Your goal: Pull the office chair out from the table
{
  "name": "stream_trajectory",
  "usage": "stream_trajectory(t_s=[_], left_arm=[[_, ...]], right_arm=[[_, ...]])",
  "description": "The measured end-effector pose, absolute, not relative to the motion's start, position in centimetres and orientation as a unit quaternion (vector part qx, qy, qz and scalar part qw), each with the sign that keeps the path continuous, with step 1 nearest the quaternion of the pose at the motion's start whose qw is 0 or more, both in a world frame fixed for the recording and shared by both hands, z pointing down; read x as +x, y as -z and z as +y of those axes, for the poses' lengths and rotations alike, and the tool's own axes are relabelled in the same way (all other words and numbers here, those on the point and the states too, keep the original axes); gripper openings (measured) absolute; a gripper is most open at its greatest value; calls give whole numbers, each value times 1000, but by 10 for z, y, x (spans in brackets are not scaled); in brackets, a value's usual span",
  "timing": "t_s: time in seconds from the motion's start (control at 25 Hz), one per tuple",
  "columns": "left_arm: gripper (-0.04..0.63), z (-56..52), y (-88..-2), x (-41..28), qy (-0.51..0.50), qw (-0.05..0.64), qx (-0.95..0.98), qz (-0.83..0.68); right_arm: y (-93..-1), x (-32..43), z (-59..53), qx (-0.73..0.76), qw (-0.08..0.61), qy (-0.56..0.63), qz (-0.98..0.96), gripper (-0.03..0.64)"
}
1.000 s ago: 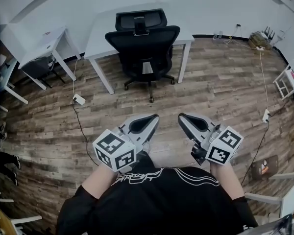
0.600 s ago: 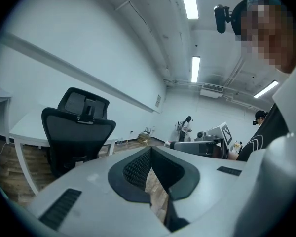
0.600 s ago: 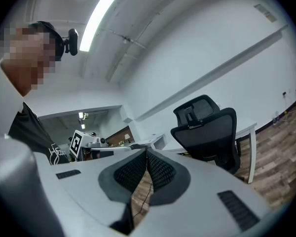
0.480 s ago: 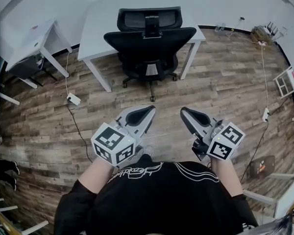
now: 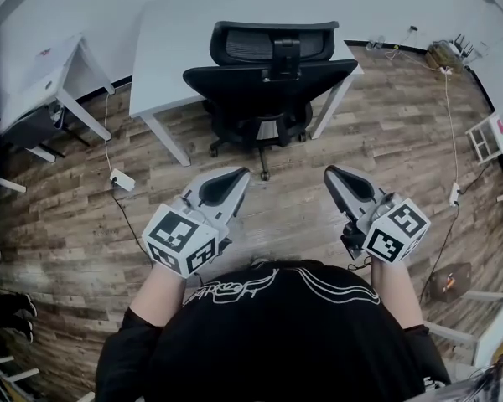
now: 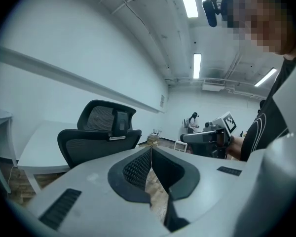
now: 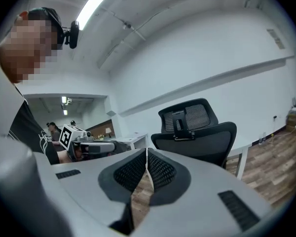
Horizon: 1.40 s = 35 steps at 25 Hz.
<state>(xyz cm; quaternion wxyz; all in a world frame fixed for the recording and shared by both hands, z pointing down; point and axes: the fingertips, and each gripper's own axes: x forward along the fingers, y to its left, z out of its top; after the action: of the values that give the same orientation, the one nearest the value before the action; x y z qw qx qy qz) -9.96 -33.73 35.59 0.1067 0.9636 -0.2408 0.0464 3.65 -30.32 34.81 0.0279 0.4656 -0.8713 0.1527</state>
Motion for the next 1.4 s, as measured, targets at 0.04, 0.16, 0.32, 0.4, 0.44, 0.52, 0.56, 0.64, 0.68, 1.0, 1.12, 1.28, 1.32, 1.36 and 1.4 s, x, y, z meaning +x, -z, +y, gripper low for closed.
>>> stream_trajectory(t_s=[0.04, 0.16, 0.32, 0.4, 0.44, 0.52, 0.56, 0.64, 0.68, 1.0, 1.12, 1.28, 1.32, 1.36, 1.4], left_arm=[[8, -344, -357, -101, -46, 108, 963, -244], [9, -363, -361, -100, -53, 106, 961, -250], [9, -391, -368, -91, -78, 80, 958, -264], [8, -405, -371, -86, -97, 64, 955, -272], [9, -412, -371, -84, -105, 54, 953, -278], [9, -430, -372, -82, -120, 33, 948, -292], [9, -439, -372, -82, -126, 24, 945, -302], [9, -458, -375, -86, -136, 12, 935, -327], [9, -467, -377, -87, -140, 8, 930, -340], [101, -537, -398, -83, -183, -16, 900, -396], [158, -555, -402, -89, -205, -34, 886, -415], [211, -578, -406, -99, -241, -57, 870, -426], [225, -583, -407, -102, -251, -65, 866, -428], [238, -588, -410, -104, -266, -79, 859, -429], [246, -593, -413, -107, -285, -100, 851, -429]], right_arm=[[-348, 41, -309, 473, 31, -149, -868, 38], [-348, 57, -325, 486, 31, -147, -861, 38], [-347, 83, -353, 489, 29, -121, -863, 38], [-348, 96, -369, 490, 41, -100, -865, 38], [-348, 102, -378, 491, 49, -91, -865, 38], [-349, 115, -397, 491, 65, -77, -865, 38], [-350, 121, -407, 489, 73, -71, -866, 38], [-354, 131, -425, 482, 95, -59, -869, 38], [-356, 138, -434, 479, 109, -52, -869, 38], [-375, 205, -508, 510, 209, 15, -835, 40], [-382, 219, -527, 500, 260, 46, -825, 63], [-388, 227, -554, 469, 328, 104, -813, 224], [-391, 229, -560, 462, 348, 124, -806, 243], [-394, 232, -567, 455, 366, 144, -799, 249], [-397, 234, -573, 447, 381, 159, -793, 250]])
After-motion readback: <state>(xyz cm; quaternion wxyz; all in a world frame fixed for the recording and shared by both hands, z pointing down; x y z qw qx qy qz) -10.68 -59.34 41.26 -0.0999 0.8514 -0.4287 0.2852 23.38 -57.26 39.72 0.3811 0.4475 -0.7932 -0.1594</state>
